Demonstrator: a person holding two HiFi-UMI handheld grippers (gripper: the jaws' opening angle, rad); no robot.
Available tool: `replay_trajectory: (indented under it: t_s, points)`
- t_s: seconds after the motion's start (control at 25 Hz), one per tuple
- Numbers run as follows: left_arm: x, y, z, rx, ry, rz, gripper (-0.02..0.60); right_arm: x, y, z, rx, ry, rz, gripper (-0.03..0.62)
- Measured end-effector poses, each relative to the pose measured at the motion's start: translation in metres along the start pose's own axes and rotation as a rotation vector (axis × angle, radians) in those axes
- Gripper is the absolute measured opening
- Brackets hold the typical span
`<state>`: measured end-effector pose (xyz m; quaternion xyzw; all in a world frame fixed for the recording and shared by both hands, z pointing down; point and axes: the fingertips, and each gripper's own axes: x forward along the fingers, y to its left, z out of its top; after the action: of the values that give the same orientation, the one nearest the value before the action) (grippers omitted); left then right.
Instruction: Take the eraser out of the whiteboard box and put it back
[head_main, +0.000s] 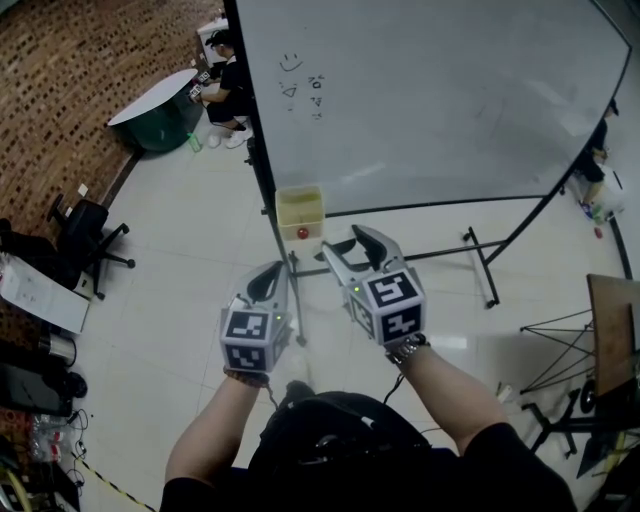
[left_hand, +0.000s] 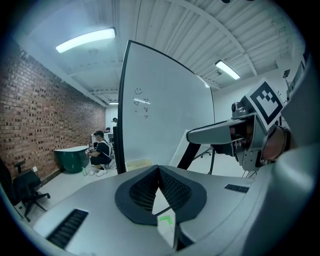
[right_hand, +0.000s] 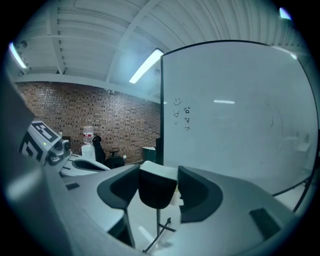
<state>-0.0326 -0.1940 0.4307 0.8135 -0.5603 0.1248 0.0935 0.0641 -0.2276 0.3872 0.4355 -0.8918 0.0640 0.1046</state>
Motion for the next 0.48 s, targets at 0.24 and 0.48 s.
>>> replay_trajectory:
  t_s: [0.24,0.48]
  points:
    - [0.028,0.029,0.007,-0.017,-0.005,-0.013,-0.002,0.041,-0.01,0.0,0.003,0.018,-0.009,0.264]
    - [0.061,0.073,0.013,-0.015,-0.001,-0.011,-0.002,0.092,-0.021,0.0,0.015,0.044,-0.027,0.264]
